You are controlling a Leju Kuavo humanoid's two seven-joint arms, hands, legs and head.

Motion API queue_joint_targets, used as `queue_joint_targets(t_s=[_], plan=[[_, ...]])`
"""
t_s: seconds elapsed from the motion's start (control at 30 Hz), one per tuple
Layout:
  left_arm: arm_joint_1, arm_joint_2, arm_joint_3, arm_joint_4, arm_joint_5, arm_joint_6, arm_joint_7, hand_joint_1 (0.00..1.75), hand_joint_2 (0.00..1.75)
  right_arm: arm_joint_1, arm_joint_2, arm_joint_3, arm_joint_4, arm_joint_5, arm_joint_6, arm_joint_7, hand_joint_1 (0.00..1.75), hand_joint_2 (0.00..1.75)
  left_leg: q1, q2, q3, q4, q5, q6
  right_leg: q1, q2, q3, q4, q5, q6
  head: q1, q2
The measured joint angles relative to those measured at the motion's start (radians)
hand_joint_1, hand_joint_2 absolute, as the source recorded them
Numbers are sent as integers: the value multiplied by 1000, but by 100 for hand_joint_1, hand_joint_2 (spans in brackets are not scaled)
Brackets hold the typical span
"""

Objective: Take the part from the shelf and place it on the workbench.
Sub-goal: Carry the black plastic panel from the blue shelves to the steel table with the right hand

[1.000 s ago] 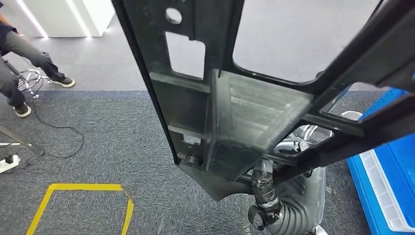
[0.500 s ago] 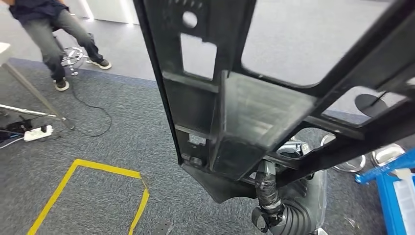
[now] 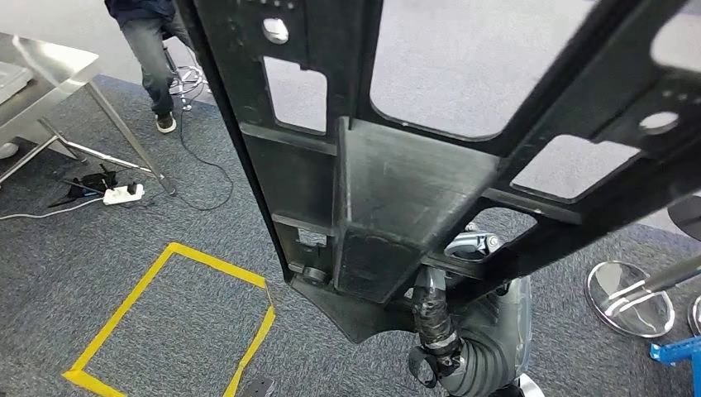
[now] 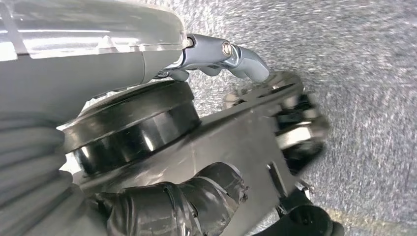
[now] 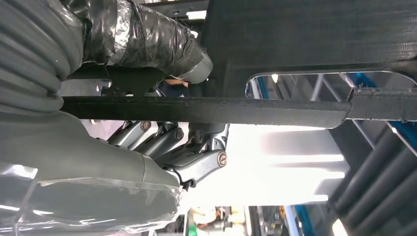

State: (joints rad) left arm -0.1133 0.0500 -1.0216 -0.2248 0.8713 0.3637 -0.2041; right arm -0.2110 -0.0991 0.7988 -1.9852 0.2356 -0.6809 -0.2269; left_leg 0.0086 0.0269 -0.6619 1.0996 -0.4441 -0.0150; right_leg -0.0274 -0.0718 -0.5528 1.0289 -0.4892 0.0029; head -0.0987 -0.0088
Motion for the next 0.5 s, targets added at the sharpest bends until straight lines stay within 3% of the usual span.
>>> queue_joint_targets(t_s=[0.07,0.13,0.17,0.23,0.3,0.37,0.4,0.43,0.5], plan=[[-1,1,1,0,4,1,0,0,175,-1,0,0,0,-3,0,0,175,175,-9,18,32,-66,11,13,5,-17,4,-1,-5,9,1,0],[1,2,2,0,8,2,-1,0,175,-3,0,1,1,-5,0,0,175,175,-14,2,32,-73,10,28,9,-33,8,-6,-7,19,2,0],[3,1,3,0,9,2,-1,0,175,-4,0,2,1,-6,0,0,175,175,-12,-7,35,-78,11,33,8,-31,11,-5,-11,24,2,0],[5,1,3,0,11,3,-2,0,175,-7,1,2,1,-6,0,-1,175,175,-6,-24,46,-91,15,46,6,9,-5,40,-42,31,7,0],[4,1,3,0,11,3,-3,0,175,-6,0,2,2,-10,1,-1,175,175,-4,-41,52,-95,15,55,6,57,-66,162,-99,32,14,0],[3,1,3,0,10,2,-5,0,175,-3,0,2,3,-20,5,-1,175,175,-4,-64,52,-93,14,58,7,68,-129,265,-122,32,17,0],[4,1,3,0,10,2,-6,0,175,-2,0,2,4,-25,8,-1,175,175,-4,-77,53,-91,13,58,6,70,-139,267,-105,33,16,0],[4,1,3,0,10,2,-6,0,175,-2,0,2,4,-30,10,-1,175,175,-3,-91,53,-88,11,56,4,72,-129,231,-70,34,17,0],[4,1,3,0,10,2,-7,0,175,-2,0,2,4,-40,15,-3,175,175,-2,-117,49,-74,4,48,-3,101,-80,104,-3,36,17,0]])
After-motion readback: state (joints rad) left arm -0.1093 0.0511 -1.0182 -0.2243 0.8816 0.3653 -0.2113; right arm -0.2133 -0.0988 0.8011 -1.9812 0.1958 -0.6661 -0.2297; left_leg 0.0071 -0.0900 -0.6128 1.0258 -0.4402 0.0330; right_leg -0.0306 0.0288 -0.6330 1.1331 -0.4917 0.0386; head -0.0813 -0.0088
